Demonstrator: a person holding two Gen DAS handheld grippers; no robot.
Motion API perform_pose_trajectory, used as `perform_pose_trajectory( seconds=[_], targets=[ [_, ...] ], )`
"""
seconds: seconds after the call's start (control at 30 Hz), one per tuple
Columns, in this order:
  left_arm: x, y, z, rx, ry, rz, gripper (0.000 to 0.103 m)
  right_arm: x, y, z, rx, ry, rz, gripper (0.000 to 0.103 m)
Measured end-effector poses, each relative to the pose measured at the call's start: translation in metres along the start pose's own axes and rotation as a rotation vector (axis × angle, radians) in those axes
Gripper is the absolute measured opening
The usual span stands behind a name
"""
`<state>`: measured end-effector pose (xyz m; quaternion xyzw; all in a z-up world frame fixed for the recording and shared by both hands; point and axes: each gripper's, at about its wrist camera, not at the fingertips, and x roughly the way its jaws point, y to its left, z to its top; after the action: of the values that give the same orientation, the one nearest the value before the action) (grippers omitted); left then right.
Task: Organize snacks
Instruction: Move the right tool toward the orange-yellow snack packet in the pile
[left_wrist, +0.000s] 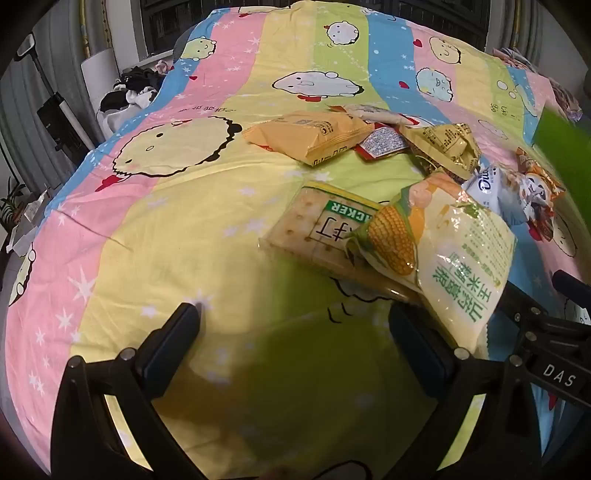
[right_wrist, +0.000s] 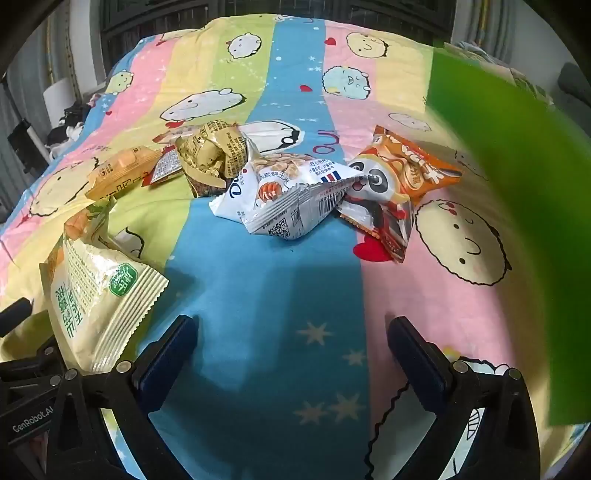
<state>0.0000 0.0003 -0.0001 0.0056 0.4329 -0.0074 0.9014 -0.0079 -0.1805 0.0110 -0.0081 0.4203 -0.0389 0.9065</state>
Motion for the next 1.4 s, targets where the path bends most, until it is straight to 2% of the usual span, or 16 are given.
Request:
perform_pose_trajectory(
  seconds=[0.4,0.8,0.93,1.13,1.2,1.4],
  targets=[
    [-0.001,0.003,-0.001,-0.004,0.011,-0.011,0.103,0.000,0.000,0.000,0.000,-0.001,0.000,0.102],
    [-0.006,0.003,-0.001,0.010,0.069,-0.037,0.102,-0.001,-0.003,-0.001,0.002,-0.002,0.004,0.103],
    [-0.017,0.009,-0.001,-0.021,0.079,-0.095,0.096,0.000,-0.001,-0.001,-0.001,0.000,0.001,0.103],
    [-0.041,0.022,0.008,-0.091,0.045,-0.228,0.095,-0.005,0.003,0.010,0.009,0.023,0.001,0.102],
    [-0.048,0.028,0.011,-0.113,0.032,-0.257,0.095,-0.013,0.001,0.014,0.006,0.047,0.035,0.102],
    [-0.055,0.050,0.025,-0.191,0.040,-0.320,0.089,-0.070,0.009,0.035,-0.007,-0.041,0.158,0.102]
  ],
)
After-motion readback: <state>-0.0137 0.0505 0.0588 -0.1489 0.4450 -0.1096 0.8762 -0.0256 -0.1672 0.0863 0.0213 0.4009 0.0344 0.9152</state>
